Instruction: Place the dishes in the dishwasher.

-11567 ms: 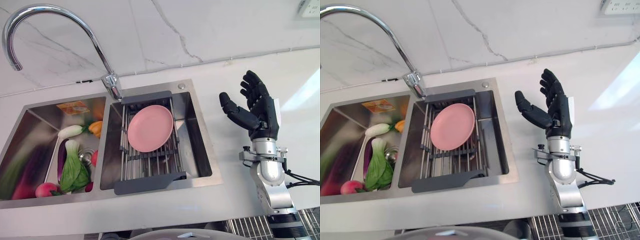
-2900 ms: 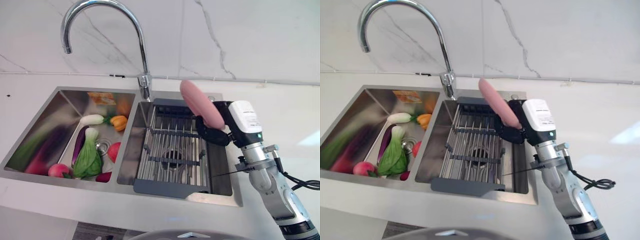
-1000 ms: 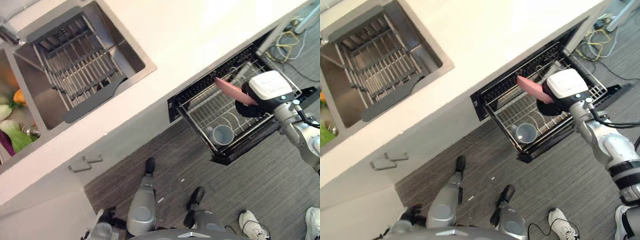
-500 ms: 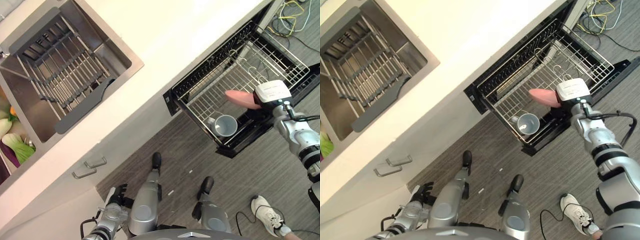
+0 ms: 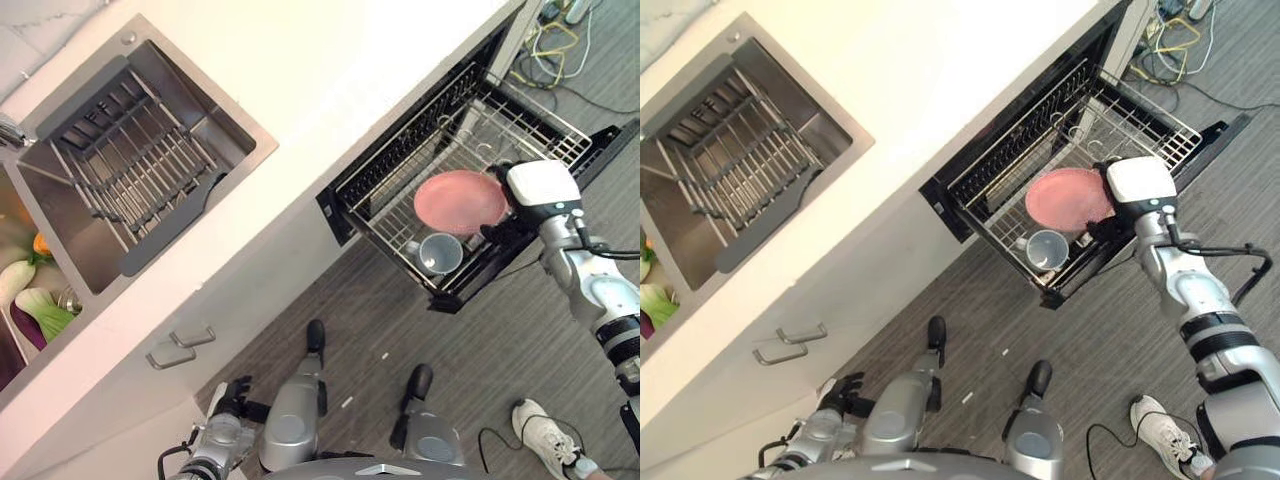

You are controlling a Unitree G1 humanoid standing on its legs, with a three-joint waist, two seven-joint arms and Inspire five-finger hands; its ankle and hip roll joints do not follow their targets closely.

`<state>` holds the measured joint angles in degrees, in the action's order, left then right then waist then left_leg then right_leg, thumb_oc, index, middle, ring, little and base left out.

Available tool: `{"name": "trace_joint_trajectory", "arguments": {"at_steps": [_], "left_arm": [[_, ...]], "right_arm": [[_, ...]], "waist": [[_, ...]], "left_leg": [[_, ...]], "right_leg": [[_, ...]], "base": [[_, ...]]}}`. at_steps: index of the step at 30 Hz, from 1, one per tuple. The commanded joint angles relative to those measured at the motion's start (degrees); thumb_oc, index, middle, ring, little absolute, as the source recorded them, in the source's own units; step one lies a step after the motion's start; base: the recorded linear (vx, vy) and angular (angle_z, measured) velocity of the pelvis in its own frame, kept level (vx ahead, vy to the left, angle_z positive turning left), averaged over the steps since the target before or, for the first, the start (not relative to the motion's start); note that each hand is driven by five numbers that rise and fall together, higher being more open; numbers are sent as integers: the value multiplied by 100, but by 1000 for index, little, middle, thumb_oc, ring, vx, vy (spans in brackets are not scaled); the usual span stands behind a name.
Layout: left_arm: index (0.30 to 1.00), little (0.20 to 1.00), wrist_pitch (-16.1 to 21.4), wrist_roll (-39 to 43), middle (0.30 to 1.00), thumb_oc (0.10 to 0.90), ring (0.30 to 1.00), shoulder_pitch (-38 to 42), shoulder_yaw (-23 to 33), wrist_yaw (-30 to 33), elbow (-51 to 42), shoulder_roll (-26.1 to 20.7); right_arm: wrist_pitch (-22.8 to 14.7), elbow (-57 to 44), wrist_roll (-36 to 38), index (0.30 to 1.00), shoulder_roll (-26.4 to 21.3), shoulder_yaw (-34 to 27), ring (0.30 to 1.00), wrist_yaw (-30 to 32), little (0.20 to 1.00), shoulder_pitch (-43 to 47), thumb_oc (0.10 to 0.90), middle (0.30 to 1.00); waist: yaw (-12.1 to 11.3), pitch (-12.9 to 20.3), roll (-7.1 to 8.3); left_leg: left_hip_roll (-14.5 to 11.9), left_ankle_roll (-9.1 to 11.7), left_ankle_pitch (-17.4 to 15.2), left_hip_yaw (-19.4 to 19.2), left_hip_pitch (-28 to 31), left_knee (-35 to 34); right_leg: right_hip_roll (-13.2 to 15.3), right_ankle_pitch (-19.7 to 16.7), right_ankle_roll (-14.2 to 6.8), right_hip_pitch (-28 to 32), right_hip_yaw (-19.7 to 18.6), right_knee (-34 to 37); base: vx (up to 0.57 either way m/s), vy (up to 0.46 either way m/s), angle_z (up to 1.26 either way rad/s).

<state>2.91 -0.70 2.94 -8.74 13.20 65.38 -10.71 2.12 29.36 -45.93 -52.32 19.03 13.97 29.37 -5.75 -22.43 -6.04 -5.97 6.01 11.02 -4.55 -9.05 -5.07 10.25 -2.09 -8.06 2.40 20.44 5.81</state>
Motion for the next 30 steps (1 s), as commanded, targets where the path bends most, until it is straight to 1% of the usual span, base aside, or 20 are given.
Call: {"name": "trace_joint_trajectory", "arguments": {"at_steps": [1, 2, 3, 5, 6, 7, 8, 9, 11, 14, 15, 16, 17, 19, 20, 22, 23, 24, 26, 30], "left_arm": [[900, 900, -125, -299, 900, 800, 900, -186, -114, 71, 533, -96], [900, 900, -125, -299, 900, 800, 900, -186, -114, 71, 533, -96], [900, 900, -143, -372, 900, 800, 900, -198, -128, 52, 550, -113], [900, 900, -153, -439, 900, 800, 900, -271, -36, 47, 526, -137], [900, 900, -151, -441, 900, 800, 900, -285, -21, 54, 539, -150], [900, 900, -184, -433, 900, 800, 900, -279, 84, 82, 556, -143], [900, 900, -184, -433, 900, 800, 900, -279, 84, 82, 556, -143], [900, 900, -210, -436, 900, 800, 900, -282, 147, 106, 562, -146], [900, 900, -229, -446, 900, 800, 900, -302, 172, 108, 558, -148], [900, 900, -241, -447, 900, 800, 900, -312, 190, 108, 552, -137], [900, 900, -248, -446, 900, 800, 900, -294, 224, 95, 565, -123], [900, 900, -261, -462, 900, 800, 900, -312, 233, 78, 569, -114], [900, 900, -273, -462, 900, 800, 900, -338, 231, 44, 553, -106], [900, 900, -272, -441, 900, 800, 900, -340, 165, 42, 543, -67], [900, 900, -259, -400, 900, 800, 900, -293, 57, 46, 537, -34], [900, 900, -239, -319, 900, 800, 900, -266, -24, 79, 506, 15], [900, 900, -239, -317, 900, 800, 900, -260, -17, 80, 507, 18], [900, 900, -214, -275, 900, 800, 900, -250, -54, 88, 500, 30], [900, 900, -187, -151, 900, 800, 900, -257, -175, 125, 466, 63], [900, 900, -174, -125, 900, 800, 900, -213, -238, 172, 433, 76]], "right_arm": [[35, -542, 866, 900, -448, -680, 900, 629, 900, -49, 800, 900], [35, -542, 866, 900, -448, -680, 900, 629, 900, -49, 800, 900], [49, -528, 1055, 900, -431, -963, 900, 724, 900, -239, 800, 900], [76, -725, 1566, 900, -322, -1864, 900, 1028, 900, -814, 800, 900], [51, -569, 1768, 900, -250, -2061, 900, 1151, 900, -963, 800, 900], [83, -620, 2068, 900, -38, -2502, 900, 1291, 900, -1296, 800, 900], [83, -620, 2068, 900, -38, -2502, 900, 1291, 900, -1296, 800, 900], [90, -544, 2341, 900, 108, -2823, 900, 1348, 900, -1568, 800, 900], [54, -471, 2607, 900, 321, -3178, 900, 1405, 900, -1963, 800, 900], [61, -476, 2759, 900, 438, -3340, 900, 1410, 900, -2105, 800, 900], [23, -250, 3124, 578, 662, -3537, 578, 1430, 578, -2323, 585, 578], [19, -159, 3203, 300, 772, -3593, 300, 1389, 300, -2468, 400, 300], [53, 137, 3257, 300, 806, -3606, 300, 1292, 300, -2549, 400, 300], [35, 145, 3321, 300, 857, -3498, 300, 1267, 300, -2437, 400, 300], [9, 378, 3455, 300, 871, -3378, 300, 1254, 300, -2287, 400, 300], [-4, 338, 3462, 300, 921, -3212, 300, 1263, 300, -2096, 400, 300], [-4, 346, 3462, 300, 918, -3201, 300, 1266, 300, -2078, 400, 300], [-46, 609, 3544, 300, 926, -3122, 300, 1273, 300, -1970, 400, 300], [-58, 744, 3577, 300, 962, -2775, 300, 1262, 300, -1591, 400, 300], [-94, 628, 3568, 300, 1031, -2549, 300, 1273, 300, -1296, 400, 300]], "waist": [[-48, 678, 260], [-48, 678, 260], [-53, 728, 274], [-5, 868, 299], [-6, 903, 302], [44, 943, 295], [44, 943, 295], [83, 968, 289], [89, 984, 260], [118, 981, 240], [175, 955, 166], [202, 944, 123], [241, 879, 34], [276, 755, -72], [314, 588, -174], [335, 404, -275], [335, 405, -276], [328, 353, -306], [273, 167, -365], [245, 17, -384]], "left_leg": [[-349, 264, -406, 28, 205, 111], [-349, 264, -406, 28, 205, 111], [-346, 264, -428, 30, 269, 116], [-359, 257, -484, 14, 410, 127], [-362, 257, -493, 15, 444, 129], [-362, 250, -503, 28, 488, 133], [-362, 250, -503, 28, 488, 133], [-367, 250, -509, 34, 531, 133], [-361, 254, -517, 54, 582, 131], [-356, 257, -512, 71, 578, 128], [-336, 273, -491, 109, 557, 117], [-317, 274, -479, 131, 536, 116], [-293, 266, -459, 139, 500, 119], [-268, 262, -429, 146, 415, 124], [-256, 260, -386, 128, 290, 138], [-257, 263, -329, 89, 160, 150], [-259, 262, -326, 84, 148, 153], [-258, 262, -306, 86, 103, 154], [-262, 262, -245, 95, -47, 175], [-262, 267, -221, 118, -168, 230]], "right_leg": [[315, 140, -293, -74, -327, -83], [315, 140, -293, -74, -327, -83], [307, 165, -284, 0, -312, -83], [287, 222, -282, 154, -288, -94], [277, 246, -279, 192, -283, -98], [263, 277, -263, 235, -292, -114], [263, 277, -263, 235, -292, -114], [259, 297, -252, 275, -285, -121], [253, 336, -236, 354, -257, -125], [254, 341, -226, 367, -245, -121], [261, 333, -220, 347, -245, -118], [266, 327, -221, 333, -236, -120], [280, 303, -225, 275, -254, -137], [310, 250, -231, 130, -304, -161], [337, 193, -232, -82, -376, -213], [370, 160, -228, -329, -433, -330], [371, 164, -227, -352, -442, -348], [376, 158, -227, -431, -467, -392], [413, 150, -219, -621, -468, -507], [475, 165, -208, -747, -441, -647]], "base": [[46, -7, 6], [34, -6, 6], [63, -15, 0], [73, -14, 6], [29, -9, 6], [15, -8, 3], [14, -10, -7], [17, -4, -9], [14, -2, -7], [0, 0, 0], [-31, 10, -2], [-78, 17, 0], [-82, 15, 3], [-148, 38, -1], [-197, 63, -13], [-155, 51, -21], [-91, 22, -23], [-68, 3, -18], [-107, -8, -4], [-61, -18, 1]]}}
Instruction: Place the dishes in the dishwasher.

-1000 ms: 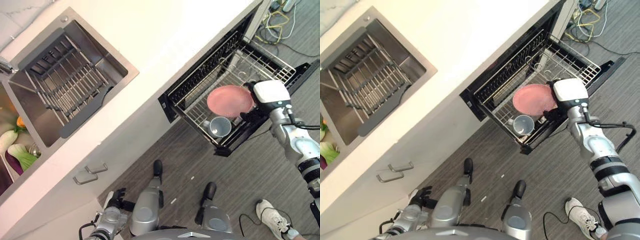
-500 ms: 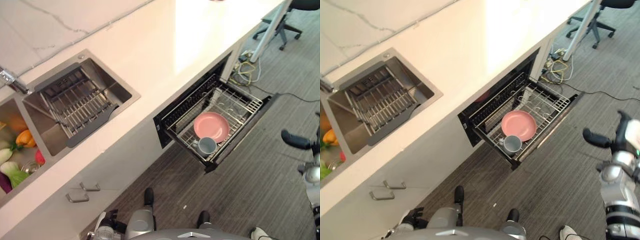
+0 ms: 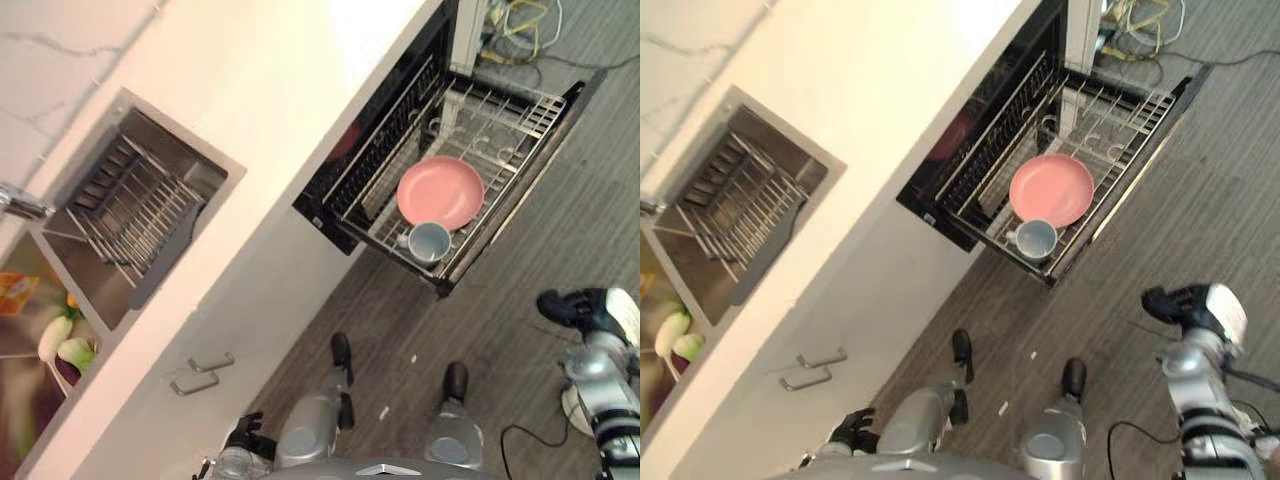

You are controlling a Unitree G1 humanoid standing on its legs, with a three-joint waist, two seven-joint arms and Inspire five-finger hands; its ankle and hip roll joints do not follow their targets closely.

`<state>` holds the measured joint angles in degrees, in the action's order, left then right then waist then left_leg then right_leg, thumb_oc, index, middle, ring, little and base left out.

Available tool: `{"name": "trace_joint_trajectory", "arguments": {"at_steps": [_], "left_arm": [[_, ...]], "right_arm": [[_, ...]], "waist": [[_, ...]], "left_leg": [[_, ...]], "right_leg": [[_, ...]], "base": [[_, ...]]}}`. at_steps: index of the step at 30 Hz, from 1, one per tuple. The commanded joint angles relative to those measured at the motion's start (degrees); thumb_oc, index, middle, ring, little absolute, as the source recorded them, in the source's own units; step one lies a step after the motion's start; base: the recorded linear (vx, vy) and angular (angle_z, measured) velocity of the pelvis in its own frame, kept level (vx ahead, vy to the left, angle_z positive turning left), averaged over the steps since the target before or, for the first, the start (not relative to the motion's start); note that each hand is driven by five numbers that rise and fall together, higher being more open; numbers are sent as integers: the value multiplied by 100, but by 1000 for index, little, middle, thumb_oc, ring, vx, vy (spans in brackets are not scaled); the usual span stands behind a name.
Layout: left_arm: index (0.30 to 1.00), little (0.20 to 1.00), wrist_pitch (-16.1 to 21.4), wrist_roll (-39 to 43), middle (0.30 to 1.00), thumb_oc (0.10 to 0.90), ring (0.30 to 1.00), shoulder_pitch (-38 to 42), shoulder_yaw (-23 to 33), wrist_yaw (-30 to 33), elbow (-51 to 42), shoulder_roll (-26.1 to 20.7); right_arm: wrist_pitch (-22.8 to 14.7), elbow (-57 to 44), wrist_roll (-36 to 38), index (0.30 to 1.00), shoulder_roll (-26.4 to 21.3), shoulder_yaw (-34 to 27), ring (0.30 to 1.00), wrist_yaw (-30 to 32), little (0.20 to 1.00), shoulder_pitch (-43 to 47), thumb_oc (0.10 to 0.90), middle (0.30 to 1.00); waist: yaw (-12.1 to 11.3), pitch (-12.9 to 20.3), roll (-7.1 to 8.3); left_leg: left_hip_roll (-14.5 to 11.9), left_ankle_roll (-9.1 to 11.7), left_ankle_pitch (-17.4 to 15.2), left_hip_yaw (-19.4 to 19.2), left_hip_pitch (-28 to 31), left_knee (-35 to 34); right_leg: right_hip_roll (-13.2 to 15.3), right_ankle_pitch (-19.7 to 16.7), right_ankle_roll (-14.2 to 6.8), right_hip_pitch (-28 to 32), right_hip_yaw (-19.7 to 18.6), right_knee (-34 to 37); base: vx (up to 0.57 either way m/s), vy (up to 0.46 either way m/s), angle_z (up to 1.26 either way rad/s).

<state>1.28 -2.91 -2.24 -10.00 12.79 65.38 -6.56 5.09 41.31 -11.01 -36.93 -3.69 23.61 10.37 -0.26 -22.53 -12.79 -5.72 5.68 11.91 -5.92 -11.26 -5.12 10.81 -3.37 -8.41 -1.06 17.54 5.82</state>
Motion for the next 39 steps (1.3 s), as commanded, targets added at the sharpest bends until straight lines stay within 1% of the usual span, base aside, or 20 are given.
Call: {"name": "trace_joint_trajectory", "arguments": {"at_steps": [1, 7, 8, 11, 14, 15, 16, 17, 18, 23, 24, 27, 29, 31, 32, 33, 34, 36, 38, 39], "left_arm": [[900, 900, 6, 109, 900, 800, 900, 312, -119, 223, 430, -342], [900, 900, 98, 289, 900, 800, 900, 272, -110, 342, 343, -355], [900, 900, 131, 364, 900, 800, 900, 219, -109, 379, 305, -366], [900, 900, 170, 425, 900, 800, 900, 183, -154, 397, 274, -387], [900, 900, 209, 558, 900, 800, 900, 115, -177, 402, 210, -413], [900, 900, 240, 617, 900, 800, 900, 88, -211, 404, 184, -425], [900, 900, 240, 617, 900, 800, 900, 91, -204, 404, 185, -418], [900, 900, 264, 713, 900, 800, 900, 52, -235, 406, 124, -441], [900, 900, 263, 714, 900, 800, 900, 53, -227, 406, 123, -433], [900, 900, 305, 887, 900, 800, 900, 39, -315, 408, 106, -471], [900, 900, 306, 888, 900, 800, 900, 42, -311, 408, 108, -467], [900, 900, 374, 1111, 900, 800, 900, 37, -322, 301, -57, -429], [900, 900, 364, 1083, 900, 800, 900, 70, -350, 264, -50, -431], [900, 900, 365, 1084, 900, 800, 900, 68, -353, 264, -50, -433], [900, 900, 362, 1059, 900, 800, 900, 69, -375, 231, -47, -417], [900, 900, 370, 1040, 900, 800, 900, 79, -396, 223, -42, -413], [900, 900, 366, 1033, 900, 800, 900, 122, -400, 226, -23, -404], [900, 900, 351, 1040, 900, 800, 900, 160, -362, 230, 4, -391], [900, 900, 294, 1071, 900, 800, 900, 295, -105, 243, 183, -349], [900, 900, 261, 1114, 900, 800, 900, 323, 23, 255, 248, -339]], "right_arm": [[-417, -564, 80, 300, -493, -197, 300, 316, 300, 726, 400, 300], [-474, -720, -19, 300, -461, 247, 300, 357, 300, 1348, 400, 300], [-463, -680, -70, 300, -502, 399, 300, 371, 300, 1595, 400, 300], [-469, -547, -20, 300, -556, 508, 300, 408, 300, 1870, 400, 300], [-412, -438, -84, 300, -708, 644, 300, 458, 300, 2224, 400, 300], [-408, -322, -78, 300, -798, 785, 300, 480, 300, 2551, 400, 300], [-414, -305, -74, 300, -802, 803, 300, 482, 300, 2573, 400, 300], [-398, -118, -38, 300, -917, 947, 300, 527, 300, 2926, 400, 300], [-407, -98, -32, 300, -920, 969, 300, 529, 300, 2953, 400, 300], [-437, 533, 207, 300, -1038, 1322, 300, 600, 300, 3788, 400, 300], [-443, 547, 211, 300, -1039, 1335, 300, 601, 300, 3805, 400, 300], [-579, 599, 366, 300, -969, 1451, 300, 559, 300, 3907, 400, 300], [-738, 658, 611, 300, -901, 1334, 300, 502, 300, 3760, 400, 300], [-743, 662, 613, 316, -902, 1333, 316, 502, 316, 3759, 411, 316], [-797, 652, 608, 526, -887, 1320, 526, 520, 526, 3732, 551, 526], [-862, 692, 666, 780, -836, 1269, 780, 565, 780, 3664, 720, 780], [-934, 815, 785, 900, -747, 1142, 900, 621, 900, 3513, 800, 900], [-973, 855, 932, 900, -646, 1011, 900, 616, 900, 3337, 800, 900], [-903, 999, 854, 900, -380, 937, 900, 500, 900, 2692, 800, 900], [-997, 1038, 1383, 900, -119, 614, 900, 228, 900, 2288, 800, 900]], "waist": [[-331, -23, 278], [-530, -190, 225], [-652, -209, 180], [-811, -195, 101], [-1008, -115, 23], [-1122, -63, -22], [-1103, -67, -27], [-1262, 10, -53], [-1241, 2, -60], [-1519, 177, -66], [-1512, 173, -68], [-1645, 302, -25], [-1691, 399, 40], [-1692, 402, 40], [-1704, 429, 60], [-1712, 461, 87], [-1712, 503, 123], [-1692, 517, 155], [-1580, 556, 287], [-1529, 578, 358]], "left_leg": [[-278, 303, -301, 269, 15, 253], [-197, 311, -296, 378, -136, 360], [-153, 332, -279, 452, -191, 382], [-84, 366, -242, 586, -232, 367], [-7, 401, -223, 751, -230, 322], [46, 403, -208, 841, -236, 298], [48, 403, -206, 853, -241, 299], [101, 404, -174, 948, -240, 254], [103, 405, -172, 960, -239, 253], [174, 397, -128, 1116, -230, 192], [174, 397, -127, 1118, -231, 191], [199, 383, -132, 1191, -228, 182], [201, 383, -146, 1230, -213, 174], [201, 383, -146, 1231, -214, 173], [199, 381, -151, 1238, -215, 172], [199, 381, -160, 1244, -209, 166], [195, 381, -169, 1230, -200, 163], [196, 380, -179, 1221, -186, 160], [161, 374, -223, 1163, -123, 152], [146, 369, -246, 1144, -94, 151]], "right_leg": [[444, 295, -172, -431, -141, -684], [599, 308, -184, -486, 11, -865], [663, 327, -193, -443, 136, -916], [755, 367, -212, -316, 397, -981], [844, 439, -222, -151, 663, -1041], [892, 461, -230, -81, 806, -1071], [892, 461, -231, -75, 819, -1068], [926, 481, -242, 2, 956, -1084], [925, 482, -243, 11, 969, -1082], [939, 542, -248, 147, 1172, -1109], [939, 543, -248, 148, 1174, -1108], [932, 562, -259, 231, 1262, -1072], [899, 577, -261, 283, 1297, -1027], [897, 576, -261, 285, 1299, -1023], [887, 574, -267, 305, 1303, -995], [867, 567, -272, 332, 1306, -951], [840, 549, -281, 359, 1305, -876], [821, 540, -282, 377, 1288, -842], [773, 509, -277, 404, 1220, -768], [749, 515, -272, 423, 1210, -753]], "base": [[-49, -21, 7], [-45, -19, 23], [-32, -28, 25], [-19, -40, 40], [4, -37, 57], [-6, -16, 46], [12, -15, 42], [16, -11, 49], [26, -18, 45], [21, -3, 34], [31, 3, 37], [30, -3, 34], [45, 2, 30], [21, 0, 15], [29, -3, 7], [48, 6, 7], [35, 9, 2], [0, 0, 0], [18, -4, 0], [49, -34, -3]]}}
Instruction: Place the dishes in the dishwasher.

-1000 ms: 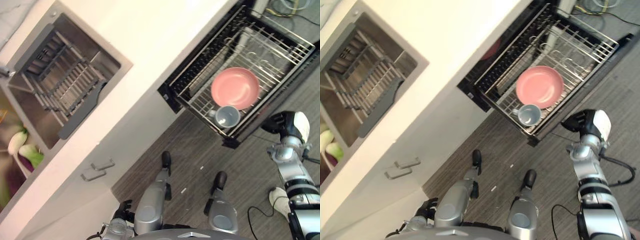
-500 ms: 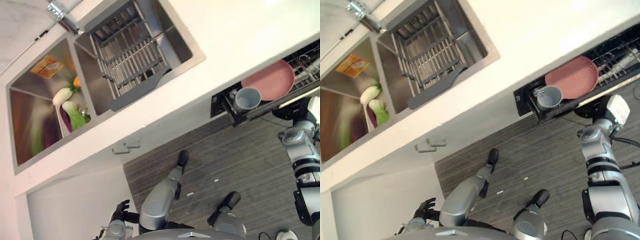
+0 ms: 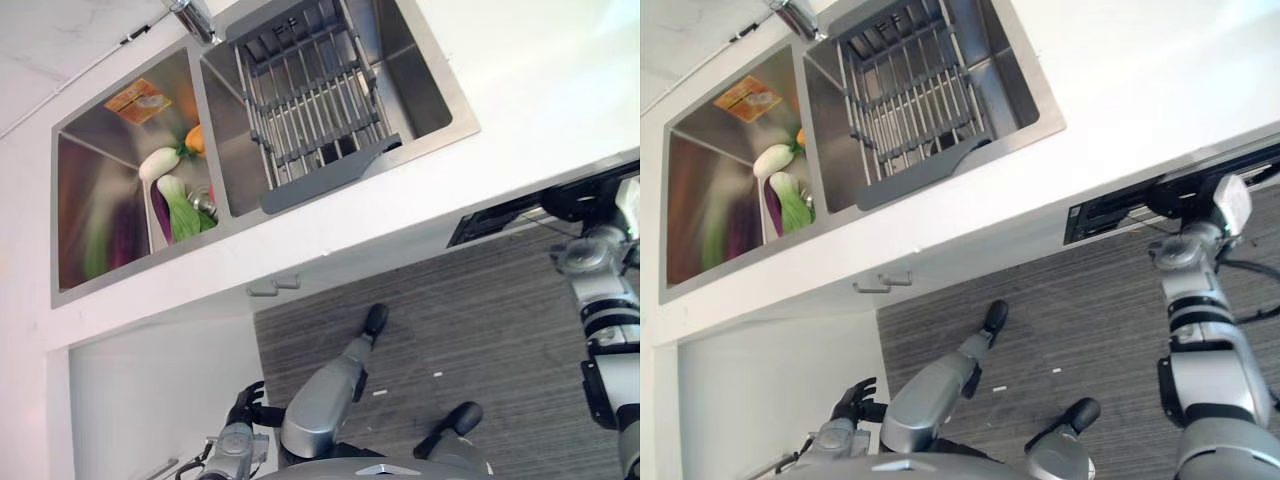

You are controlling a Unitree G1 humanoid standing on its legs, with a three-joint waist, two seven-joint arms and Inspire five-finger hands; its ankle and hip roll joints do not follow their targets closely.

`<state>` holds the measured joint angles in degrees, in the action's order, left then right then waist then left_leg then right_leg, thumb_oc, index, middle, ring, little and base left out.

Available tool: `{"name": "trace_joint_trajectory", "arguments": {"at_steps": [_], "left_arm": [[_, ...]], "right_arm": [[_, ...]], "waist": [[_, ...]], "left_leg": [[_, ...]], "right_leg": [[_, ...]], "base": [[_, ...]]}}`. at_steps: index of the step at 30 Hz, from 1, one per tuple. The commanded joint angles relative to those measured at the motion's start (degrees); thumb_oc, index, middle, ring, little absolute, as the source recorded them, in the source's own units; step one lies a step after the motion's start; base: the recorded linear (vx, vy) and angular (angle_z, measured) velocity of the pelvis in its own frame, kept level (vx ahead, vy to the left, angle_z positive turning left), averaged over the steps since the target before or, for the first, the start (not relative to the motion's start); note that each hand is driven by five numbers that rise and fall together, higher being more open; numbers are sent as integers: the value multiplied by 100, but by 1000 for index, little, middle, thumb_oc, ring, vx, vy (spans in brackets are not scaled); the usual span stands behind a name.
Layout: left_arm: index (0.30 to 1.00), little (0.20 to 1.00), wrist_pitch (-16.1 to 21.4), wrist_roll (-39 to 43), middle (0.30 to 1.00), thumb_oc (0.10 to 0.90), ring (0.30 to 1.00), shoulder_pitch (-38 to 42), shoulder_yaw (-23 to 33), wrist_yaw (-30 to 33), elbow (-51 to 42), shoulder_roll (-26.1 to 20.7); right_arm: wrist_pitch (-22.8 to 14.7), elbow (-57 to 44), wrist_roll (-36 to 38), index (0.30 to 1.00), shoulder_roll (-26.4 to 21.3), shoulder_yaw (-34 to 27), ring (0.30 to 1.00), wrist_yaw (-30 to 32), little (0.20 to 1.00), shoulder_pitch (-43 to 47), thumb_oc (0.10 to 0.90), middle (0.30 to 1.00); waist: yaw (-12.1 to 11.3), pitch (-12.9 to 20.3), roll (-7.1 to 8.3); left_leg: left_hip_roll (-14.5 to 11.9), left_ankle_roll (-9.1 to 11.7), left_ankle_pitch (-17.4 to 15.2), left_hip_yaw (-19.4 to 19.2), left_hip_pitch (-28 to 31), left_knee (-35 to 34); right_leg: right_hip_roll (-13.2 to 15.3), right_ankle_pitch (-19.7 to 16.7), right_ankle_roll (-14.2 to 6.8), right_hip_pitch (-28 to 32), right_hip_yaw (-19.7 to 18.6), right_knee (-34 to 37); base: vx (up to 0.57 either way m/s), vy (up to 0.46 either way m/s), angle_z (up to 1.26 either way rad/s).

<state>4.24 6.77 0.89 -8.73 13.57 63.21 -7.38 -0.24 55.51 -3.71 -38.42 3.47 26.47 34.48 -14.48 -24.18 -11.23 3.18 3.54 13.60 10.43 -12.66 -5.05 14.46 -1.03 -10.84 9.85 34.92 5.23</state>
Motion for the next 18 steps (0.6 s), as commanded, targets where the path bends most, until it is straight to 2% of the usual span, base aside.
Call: {"name": "trace_joint_trajectory", "arguments": {"at_steps": [1, 2, 3, 4, 6, 9, 11, 14, 18], "left_arm": [[900, 900, -65, 205, 900, 800, 900, 31, 39, 140, 539, -222], [900, 900, -65, 205, 900, 800, 900, 31, 39, 140, 539, -222], [900, 900, -99, 196, 900, 800, 900, 37, 128, 94, 573, -223], [900, 900, -239, 43, 900, 800, 900, 87, 315, -11, 807, -233], [900, 900, -340, -127, 900, 800, 900, 90, 469, -46, 979, -275], [900, 900, -369, -184, 900, 800, 900, 86, 594, -35, 1110, -293], [900, 900, -398, -263, 900, 800, 900, 110, 679, -49, 1228, -357], [900, 900, -386, -247, 900, 800, 900, 155, 697, -11, 1194, -392], [900, 900, -359, -363, 900, 800, 900, 191, 601, -32, 1194, -403]], "right_arm": [[-581, -307, 1214, 900, 375, -431, 900, -268, 900, -577, 800, 900], [-581, -307, 1214, 900, 375, -431, 900, -268, 900, -577, 800, 900], [-650, -238, 1490, 900, 588, -609, 900, -405, 900, -931, 800, 900], [-657, 140, 1878, 900, 1006, -821, 900, -777, 900, -1654, 800, 900], [-502, 478, 1539, 900, 1263, -700, 900, -1024, 900, -2178, 800, 900], [-405, 887, 1510, 900, 1628, -729, 900, -1177, 900, -2661, 800, 900], [-147, 1552, 992, 900, 1803, -583, 900, -1185, 900, -3024, 800, 900], [19, 1909, 555, 900, 2028, -480, 900, -1161, 900, -3438, 800, 900], [134, 2205, 116, 900, 2104, -272, 900, -1261, 900, -3729, 800, 900]], "waist": [[-28, 779, 292], [-28, 779, 292], [16, 814, 355], [131, 900, 494], [243, 1013, 623], [395, 1127, 750], [513, 1253, 907], [609, 1369, 1025], [685, 1466, 1107]], "left_leg": [[-765, 574, -448, -509, 84, 144], [-765, 574, -448, -509, 84, 144], [-787, 562, -472, -516, 114, 142], [-800, 578, -478, -536, 145, 144], [-829, 576, -526, -555, 218, 136], [-881, 554, -564, -639, 320, 127], [-976, 561, -672, -762, 527, 133], [-1033, 555, -690, -794, 630, 123], [-1078, 551, -714, -805, 726, 123]], "right_leg": [[362, 287, -25, -637, -540, -676], [362, 287, -25, -637, -540, -676], [344, 303, -20, -596, -529, -664], [306, 334, -7, -485, -463, -625], [264, 343, -4, -412, -442, -598], [222, 316, -11, -390, -525, -569], [137, 350, -6, -301, -694, -500], [73, 335, -10, -212, -762, -417], [11, 368, 7, -87, -803, -358]], "base": [[39, -27, -1], [52, -29, -7], [72, -50, -7], [98, -64, -11], [83, -45, -2], [53, -7, -12], [106, -46, -35], [59, -42, -54], [58, -33, -5]]}}
